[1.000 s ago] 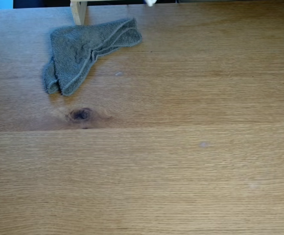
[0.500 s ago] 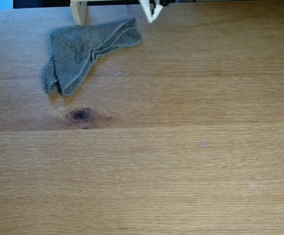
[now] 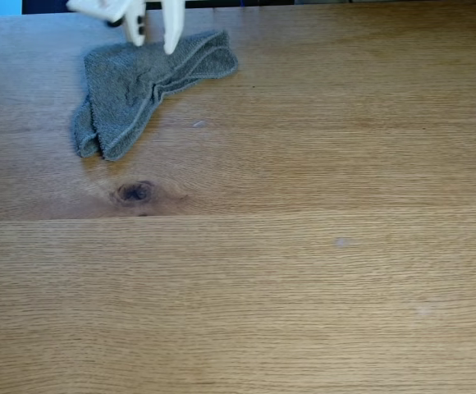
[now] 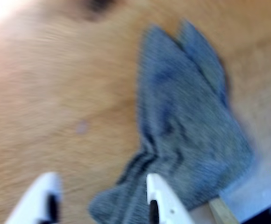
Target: Clean the area in front of the robot
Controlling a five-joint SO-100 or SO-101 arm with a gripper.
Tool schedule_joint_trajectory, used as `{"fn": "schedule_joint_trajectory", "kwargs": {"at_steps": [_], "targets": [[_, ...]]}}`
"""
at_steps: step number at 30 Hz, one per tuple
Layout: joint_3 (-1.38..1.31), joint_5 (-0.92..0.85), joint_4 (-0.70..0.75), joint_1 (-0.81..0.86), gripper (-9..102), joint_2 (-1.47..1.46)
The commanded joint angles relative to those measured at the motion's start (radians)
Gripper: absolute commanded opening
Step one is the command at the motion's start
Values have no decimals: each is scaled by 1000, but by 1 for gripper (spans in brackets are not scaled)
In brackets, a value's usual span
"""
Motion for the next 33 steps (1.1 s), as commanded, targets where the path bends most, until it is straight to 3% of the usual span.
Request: {"fn": "schedule_joint_trajectory", "kwargs": {"at_steps": [1, 18, 27, 33], "targets": [[-94, -80, -20, 150, 27, -110], [-94, -448, -370, 437, 47, -566], [-94, -561, -560, 499, 44, -729], [-94, -589, -614, 494, 26, -807]]}}
